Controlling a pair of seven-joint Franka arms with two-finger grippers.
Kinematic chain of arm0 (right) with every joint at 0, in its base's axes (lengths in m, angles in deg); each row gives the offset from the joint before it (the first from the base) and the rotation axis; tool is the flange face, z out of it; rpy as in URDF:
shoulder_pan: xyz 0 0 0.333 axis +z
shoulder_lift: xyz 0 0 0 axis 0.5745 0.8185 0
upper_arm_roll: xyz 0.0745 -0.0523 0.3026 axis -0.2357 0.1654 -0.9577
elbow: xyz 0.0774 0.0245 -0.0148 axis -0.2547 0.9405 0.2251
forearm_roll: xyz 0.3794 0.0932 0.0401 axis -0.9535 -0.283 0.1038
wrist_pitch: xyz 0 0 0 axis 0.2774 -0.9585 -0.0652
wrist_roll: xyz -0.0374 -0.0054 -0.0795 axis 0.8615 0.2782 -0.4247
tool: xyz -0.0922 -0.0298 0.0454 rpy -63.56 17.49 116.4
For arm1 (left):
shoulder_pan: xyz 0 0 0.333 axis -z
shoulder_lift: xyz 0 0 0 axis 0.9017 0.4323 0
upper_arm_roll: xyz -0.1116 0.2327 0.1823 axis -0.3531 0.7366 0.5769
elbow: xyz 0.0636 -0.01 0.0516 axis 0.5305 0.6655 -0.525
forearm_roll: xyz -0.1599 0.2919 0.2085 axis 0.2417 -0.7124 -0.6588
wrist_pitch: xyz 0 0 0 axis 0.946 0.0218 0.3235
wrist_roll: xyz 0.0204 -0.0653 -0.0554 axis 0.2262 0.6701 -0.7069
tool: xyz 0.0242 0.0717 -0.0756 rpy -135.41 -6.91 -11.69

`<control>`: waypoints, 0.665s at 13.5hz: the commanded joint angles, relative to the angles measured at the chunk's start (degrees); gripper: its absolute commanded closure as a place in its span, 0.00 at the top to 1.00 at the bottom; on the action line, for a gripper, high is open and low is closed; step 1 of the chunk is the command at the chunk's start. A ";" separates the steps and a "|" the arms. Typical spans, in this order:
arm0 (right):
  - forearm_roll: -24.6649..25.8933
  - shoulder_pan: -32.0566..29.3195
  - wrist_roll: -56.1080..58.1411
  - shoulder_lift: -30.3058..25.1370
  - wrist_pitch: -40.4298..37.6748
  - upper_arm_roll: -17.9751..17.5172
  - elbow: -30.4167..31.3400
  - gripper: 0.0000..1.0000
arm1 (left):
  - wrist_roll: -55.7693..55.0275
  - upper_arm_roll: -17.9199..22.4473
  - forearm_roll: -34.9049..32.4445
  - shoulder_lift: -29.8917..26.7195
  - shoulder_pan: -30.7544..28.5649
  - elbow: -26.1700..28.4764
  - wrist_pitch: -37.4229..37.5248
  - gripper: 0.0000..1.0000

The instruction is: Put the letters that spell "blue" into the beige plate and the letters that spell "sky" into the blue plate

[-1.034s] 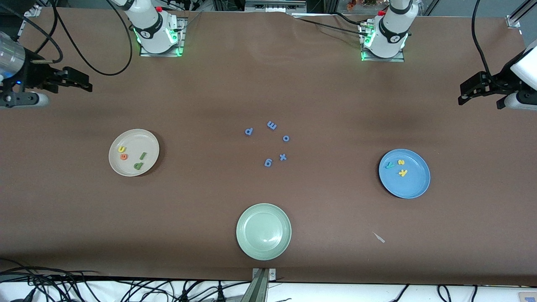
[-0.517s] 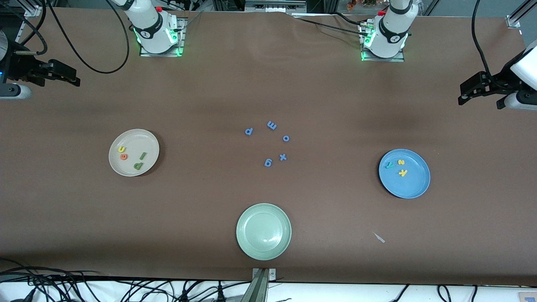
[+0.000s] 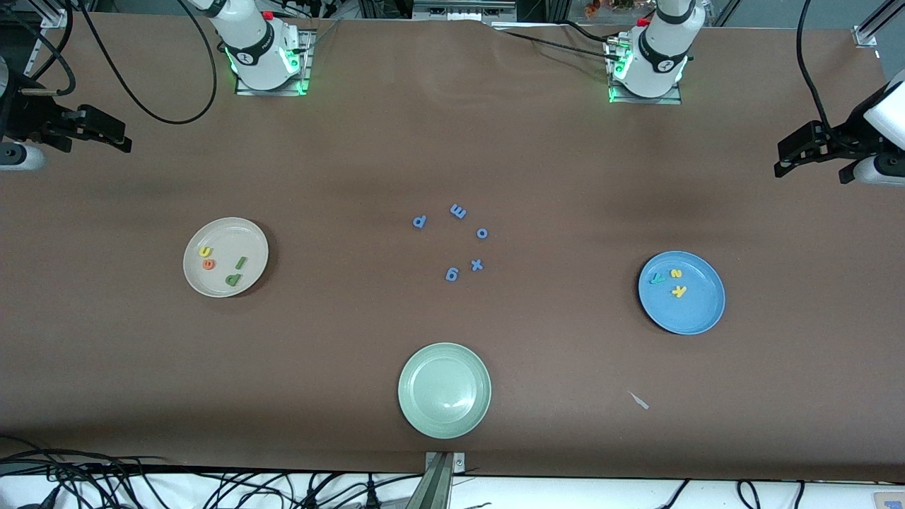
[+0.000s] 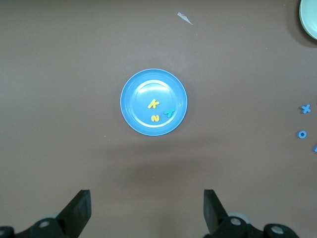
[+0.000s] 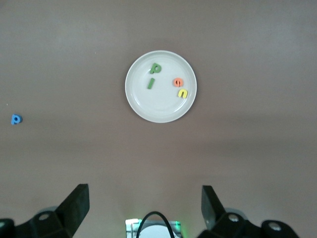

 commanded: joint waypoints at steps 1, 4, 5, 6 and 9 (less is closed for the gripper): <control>0.64 -0.98 -0.54 0.24 0.69 -0.96 -0.66 1.00 | -0.44 -0.16 -1.42 0.60 -0.16 -1.72 1.56 1.00; 0.73 -0.89 0.07 0.51 2.26 -0.96 -0.74 1.00 | -0.44 -0.07 -1.24 0.52 -0.42 -1.72 3.93 1.00; 0.73 -0.89 0.16 0.68 2.44 -1.05 -0.74 1.00 | -0.44 -0.07 -1.24 0.52 -0.42 -1.72 4.02 1.00; 0.65 -0.89 0.16 0.86 2.45 -1.05 -0.74 1.00 | -0.53 -0.07 -1.24 0.52 -0.42 -1.72 4.03 1.00; 0.73 -0.98 0.16 0.95 2.53 -1.05 -0.74 1.00 | -0.53 -0.07 -1.24 0.52 -0.42 -1.72 4.03 1.00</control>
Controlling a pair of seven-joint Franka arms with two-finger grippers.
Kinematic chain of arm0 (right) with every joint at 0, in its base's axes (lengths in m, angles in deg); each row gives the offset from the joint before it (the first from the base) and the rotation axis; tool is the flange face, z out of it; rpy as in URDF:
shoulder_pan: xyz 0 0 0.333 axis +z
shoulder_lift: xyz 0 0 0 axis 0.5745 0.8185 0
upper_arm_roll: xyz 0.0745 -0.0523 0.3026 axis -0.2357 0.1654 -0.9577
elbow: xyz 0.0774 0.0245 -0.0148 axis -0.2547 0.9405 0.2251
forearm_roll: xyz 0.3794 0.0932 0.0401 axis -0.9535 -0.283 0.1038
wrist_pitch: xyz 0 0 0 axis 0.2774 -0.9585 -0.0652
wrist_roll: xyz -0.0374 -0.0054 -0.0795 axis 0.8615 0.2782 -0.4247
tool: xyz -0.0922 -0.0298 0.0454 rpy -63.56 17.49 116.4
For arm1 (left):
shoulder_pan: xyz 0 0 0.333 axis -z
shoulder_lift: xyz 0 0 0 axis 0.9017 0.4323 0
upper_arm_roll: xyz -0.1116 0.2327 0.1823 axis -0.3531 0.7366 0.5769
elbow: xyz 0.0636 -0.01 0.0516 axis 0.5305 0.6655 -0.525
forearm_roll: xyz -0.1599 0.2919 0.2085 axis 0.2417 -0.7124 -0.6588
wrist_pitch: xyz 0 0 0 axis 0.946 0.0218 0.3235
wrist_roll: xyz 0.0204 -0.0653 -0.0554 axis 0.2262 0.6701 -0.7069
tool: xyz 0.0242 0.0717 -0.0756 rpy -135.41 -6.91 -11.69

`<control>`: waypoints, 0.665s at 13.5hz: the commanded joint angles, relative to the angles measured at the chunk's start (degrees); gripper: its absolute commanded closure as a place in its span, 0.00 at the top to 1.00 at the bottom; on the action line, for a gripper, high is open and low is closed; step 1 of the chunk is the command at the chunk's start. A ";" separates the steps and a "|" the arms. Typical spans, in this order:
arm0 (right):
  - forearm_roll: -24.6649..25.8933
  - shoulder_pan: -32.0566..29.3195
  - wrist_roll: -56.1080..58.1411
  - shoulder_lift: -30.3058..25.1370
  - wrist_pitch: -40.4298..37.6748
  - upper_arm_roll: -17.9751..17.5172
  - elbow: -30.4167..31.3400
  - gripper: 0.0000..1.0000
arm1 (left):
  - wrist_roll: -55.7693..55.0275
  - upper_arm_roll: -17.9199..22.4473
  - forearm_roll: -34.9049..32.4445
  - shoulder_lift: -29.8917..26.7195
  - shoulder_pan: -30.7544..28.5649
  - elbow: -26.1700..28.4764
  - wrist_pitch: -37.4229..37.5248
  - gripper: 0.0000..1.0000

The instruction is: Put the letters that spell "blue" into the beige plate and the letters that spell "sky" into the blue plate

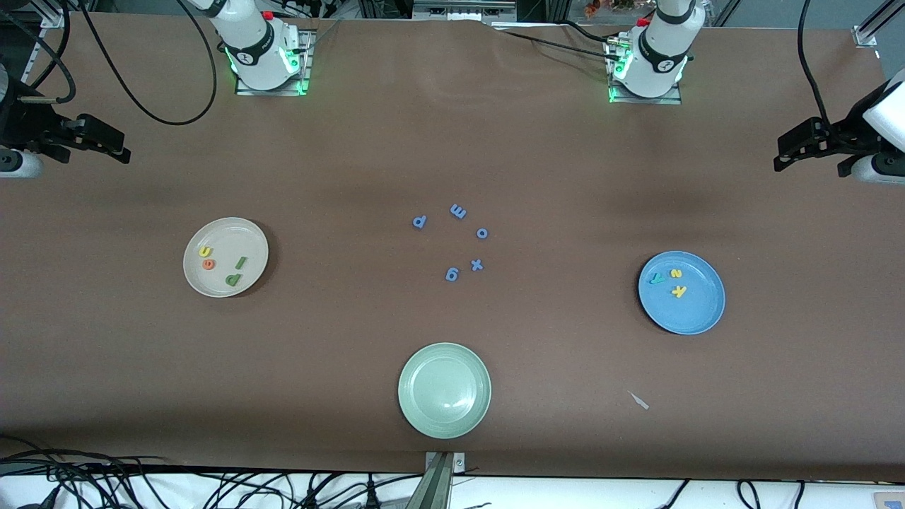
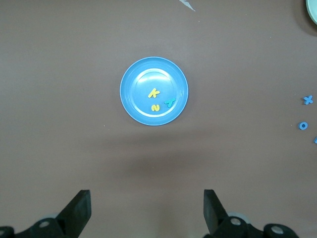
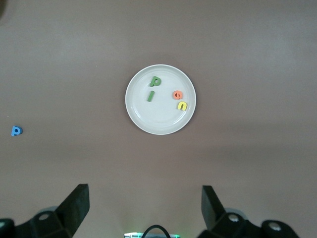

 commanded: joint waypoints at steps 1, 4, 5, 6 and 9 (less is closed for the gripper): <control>0.66 -0.97 0.09 0.31 0.07 -0.90 -0.75 1.00 | -0.36 -0.22 -1.24 0.52 -0.19 -1.71 1.50 1.00; 0.75 -0.97 0.17 0.31 0.07 -0.90 -0.75 1.00 | -0.36 -0.22 -1.24 0.52 -0.19 -1.71 1.50 1.00; 0.75 -0.97 0.17 0.31 0.07 -0.90 -0.75 1.00 | -0.36 -0.22 -1.24 0.52 -0.19 -1.71 1.50 1.00; 0.92 -0.97 0.17 0.31 0.07 -0.90 -0.75 1.00 | -0.36 -0.22 -1.24 0.52 -0.19 -1.71 1.50 1.00; 1.36 -1.23 0.17 0.31 0.07 -1.60 -0.75 1.00 | -0.36 -0.22 -1.24 0.52 -0.19 -1.71 1.50 1.00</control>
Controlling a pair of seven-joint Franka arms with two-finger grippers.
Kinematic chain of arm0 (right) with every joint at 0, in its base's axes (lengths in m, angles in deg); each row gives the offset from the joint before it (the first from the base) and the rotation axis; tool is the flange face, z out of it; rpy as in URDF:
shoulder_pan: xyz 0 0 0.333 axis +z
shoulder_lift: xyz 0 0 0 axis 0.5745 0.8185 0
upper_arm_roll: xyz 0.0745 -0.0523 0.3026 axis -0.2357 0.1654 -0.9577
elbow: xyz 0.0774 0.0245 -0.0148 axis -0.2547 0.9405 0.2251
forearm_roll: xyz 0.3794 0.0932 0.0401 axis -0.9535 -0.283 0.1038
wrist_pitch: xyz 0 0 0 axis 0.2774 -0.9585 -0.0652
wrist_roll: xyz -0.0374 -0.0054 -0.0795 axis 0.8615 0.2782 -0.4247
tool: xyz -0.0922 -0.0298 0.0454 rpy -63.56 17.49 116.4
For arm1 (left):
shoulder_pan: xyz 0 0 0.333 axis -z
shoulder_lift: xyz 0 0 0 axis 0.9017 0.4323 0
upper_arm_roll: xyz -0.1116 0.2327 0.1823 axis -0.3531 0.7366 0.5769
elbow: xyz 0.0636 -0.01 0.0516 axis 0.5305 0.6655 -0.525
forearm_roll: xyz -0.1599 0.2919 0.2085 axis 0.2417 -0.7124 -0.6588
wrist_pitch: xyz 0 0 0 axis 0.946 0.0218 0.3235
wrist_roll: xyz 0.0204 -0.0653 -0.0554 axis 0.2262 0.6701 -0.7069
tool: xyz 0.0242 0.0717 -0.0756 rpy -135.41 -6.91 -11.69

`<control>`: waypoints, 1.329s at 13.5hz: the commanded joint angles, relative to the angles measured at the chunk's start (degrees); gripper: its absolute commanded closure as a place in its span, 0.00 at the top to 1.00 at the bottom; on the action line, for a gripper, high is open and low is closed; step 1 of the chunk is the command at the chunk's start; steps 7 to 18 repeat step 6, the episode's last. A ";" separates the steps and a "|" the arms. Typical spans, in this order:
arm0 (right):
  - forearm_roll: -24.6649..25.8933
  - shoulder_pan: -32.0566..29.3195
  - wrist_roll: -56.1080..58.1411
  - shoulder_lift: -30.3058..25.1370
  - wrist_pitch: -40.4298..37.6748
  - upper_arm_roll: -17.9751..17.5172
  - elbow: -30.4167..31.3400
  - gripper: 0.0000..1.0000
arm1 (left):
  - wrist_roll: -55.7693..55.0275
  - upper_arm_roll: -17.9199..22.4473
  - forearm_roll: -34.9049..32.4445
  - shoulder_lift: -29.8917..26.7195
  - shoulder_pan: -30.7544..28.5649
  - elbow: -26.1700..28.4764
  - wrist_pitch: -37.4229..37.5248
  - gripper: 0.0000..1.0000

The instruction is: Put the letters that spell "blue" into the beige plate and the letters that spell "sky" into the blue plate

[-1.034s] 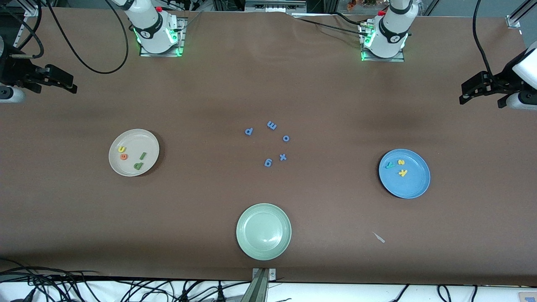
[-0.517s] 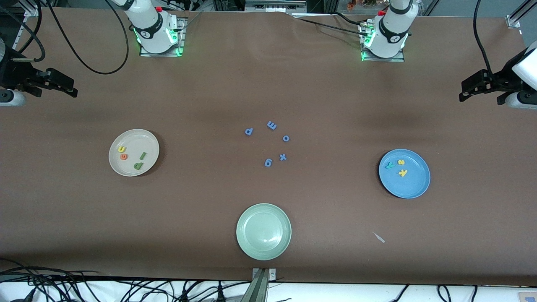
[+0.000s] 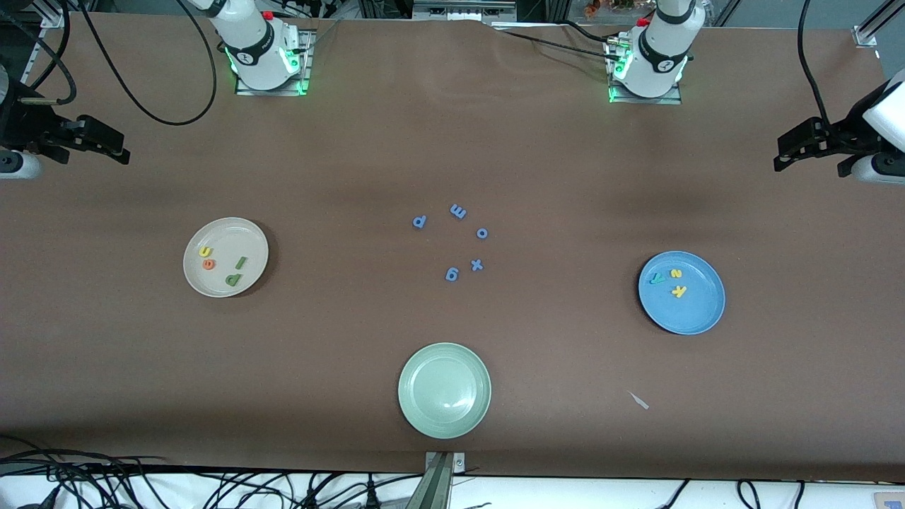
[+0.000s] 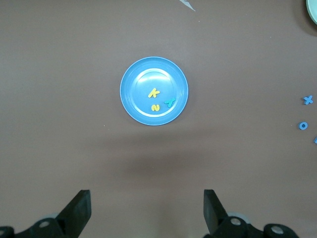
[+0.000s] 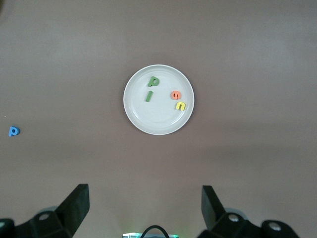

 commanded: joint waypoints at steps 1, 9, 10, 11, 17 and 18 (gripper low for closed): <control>1.10 -1.56 0.17 0.29 0.01 -1.68 -0.75 1.00 | -0.33 -0.23 -1.24 0.52 -0.19 -1.71 1.48 1.00; 1.11 -2.26 0.17 0.29 0.01 -2.48 -0.75 1.00 | -0.33 -0.23 -1.24 0.52 -0.19 -1.71 1.48 1.00; 1.11 -2.26 0.17 0.29 0.01 -2.48 -0.75 1.00 | -0.33 -0.23 -1.24 0.52 -0.19 -1.71 1.48 1.00; 1.11 -2.26 0.17 0.29 0.01 -2.48 -0.75 1.00 | -0.33 -0.23 -1.24 0.52 -0.19 -1.71 1.48 1.00; 1.11 -2.26 0.17 0.29 0.01 -2.48 -0.75 1.00 | -0.33 -0.23 -1.24 0.52 -0.19 -1.71 1.48 1.00; 1.11 -2.26 0.17 0.29 0.01 -2.48 -0.75 1.00 | -0.33 -0.23 -1.24 0.52 -0.19 -1.71 1.48 1.00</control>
